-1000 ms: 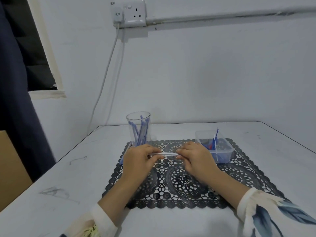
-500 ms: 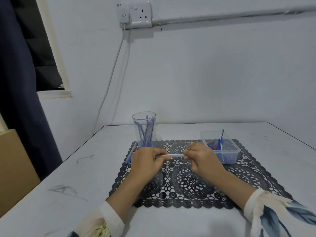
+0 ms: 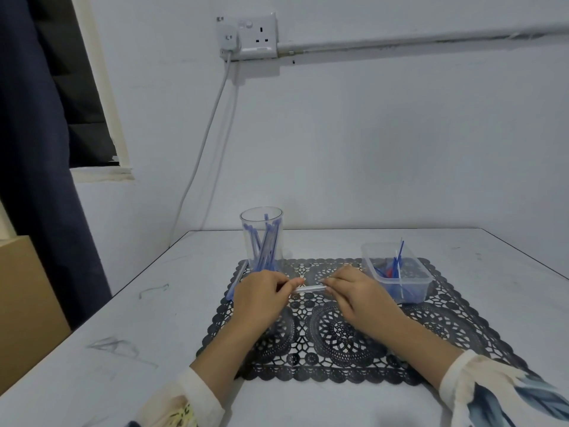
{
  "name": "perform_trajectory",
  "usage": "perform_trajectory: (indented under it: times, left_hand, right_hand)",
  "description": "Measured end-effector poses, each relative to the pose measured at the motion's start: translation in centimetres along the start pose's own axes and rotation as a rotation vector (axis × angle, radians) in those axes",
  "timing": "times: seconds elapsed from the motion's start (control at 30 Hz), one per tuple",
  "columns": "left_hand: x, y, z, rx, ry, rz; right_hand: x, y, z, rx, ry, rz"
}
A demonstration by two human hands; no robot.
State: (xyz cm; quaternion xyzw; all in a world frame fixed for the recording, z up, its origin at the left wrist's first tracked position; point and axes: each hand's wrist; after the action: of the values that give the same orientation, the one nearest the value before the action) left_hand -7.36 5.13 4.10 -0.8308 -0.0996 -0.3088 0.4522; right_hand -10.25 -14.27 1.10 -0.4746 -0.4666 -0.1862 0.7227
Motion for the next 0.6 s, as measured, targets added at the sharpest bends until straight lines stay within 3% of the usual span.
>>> perform_trajectory:
  times: [0.37,0.6]
  left_hand:
    - [-0.29,-0.06,-0.01,-0.107,0.053,0.038]
    - [-0.33,0.07,0.28,-0.12,0.078,0.021]
  right_hand:
    - [-0.04,0.02,-0.19,0.042,0.019,-0.097]
    - [-0.11,0.31,-0.14,0.041,0.049,-0.053]
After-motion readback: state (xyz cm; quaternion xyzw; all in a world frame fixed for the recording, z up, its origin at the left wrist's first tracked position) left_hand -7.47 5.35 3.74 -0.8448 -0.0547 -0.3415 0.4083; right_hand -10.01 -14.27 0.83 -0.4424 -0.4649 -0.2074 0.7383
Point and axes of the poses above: each hand's wrist, its own x-axis towards the middle knuckle, its own y-axis out of the palm, z = x × y, and after that the axes turned 15 degrees about -z, right-handed
